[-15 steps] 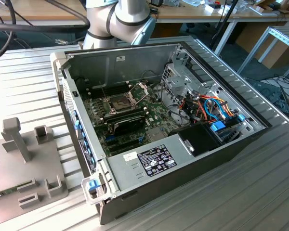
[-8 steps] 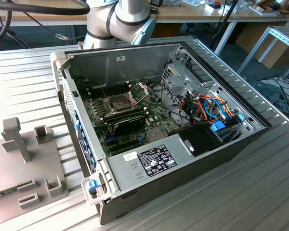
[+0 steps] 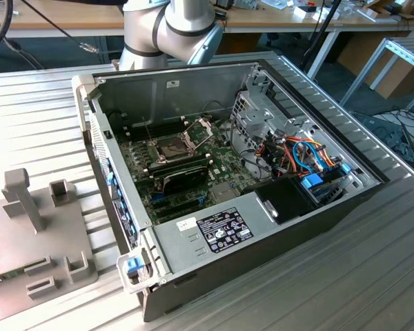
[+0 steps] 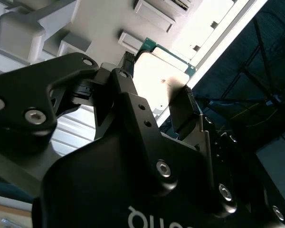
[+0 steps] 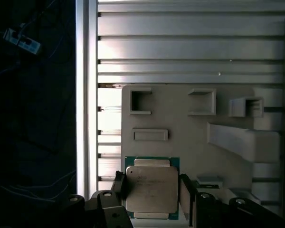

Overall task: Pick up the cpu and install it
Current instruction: 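Pick up the cpu and move it towards the insertion slot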

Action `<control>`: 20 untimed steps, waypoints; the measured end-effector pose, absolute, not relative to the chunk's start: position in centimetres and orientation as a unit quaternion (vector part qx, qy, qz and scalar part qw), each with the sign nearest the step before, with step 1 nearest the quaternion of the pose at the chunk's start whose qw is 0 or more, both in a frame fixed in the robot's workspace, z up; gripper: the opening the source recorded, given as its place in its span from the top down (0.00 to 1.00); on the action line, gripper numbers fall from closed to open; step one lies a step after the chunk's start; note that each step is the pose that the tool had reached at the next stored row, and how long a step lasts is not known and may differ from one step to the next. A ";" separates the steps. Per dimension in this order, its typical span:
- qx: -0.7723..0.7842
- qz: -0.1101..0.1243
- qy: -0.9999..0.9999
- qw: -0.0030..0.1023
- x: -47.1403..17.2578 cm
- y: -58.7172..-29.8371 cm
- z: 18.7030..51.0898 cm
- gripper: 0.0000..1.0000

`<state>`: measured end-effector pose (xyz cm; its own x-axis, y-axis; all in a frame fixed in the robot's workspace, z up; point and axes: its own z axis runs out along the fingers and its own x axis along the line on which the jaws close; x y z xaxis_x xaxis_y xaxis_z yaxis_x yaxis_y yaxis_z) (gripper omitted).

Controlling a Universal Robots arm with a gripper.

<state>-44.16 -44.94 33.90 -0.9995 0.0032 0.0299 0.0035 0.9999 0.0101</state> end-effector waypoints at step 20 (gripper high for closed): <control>-0.002 -0.005 -1.000 0.015 -44.2 -44.9 36.5 0.45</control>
<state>-44.16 -44.94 36.48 -0.9995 0.0031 0.0298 0.0035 0.9999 0.0102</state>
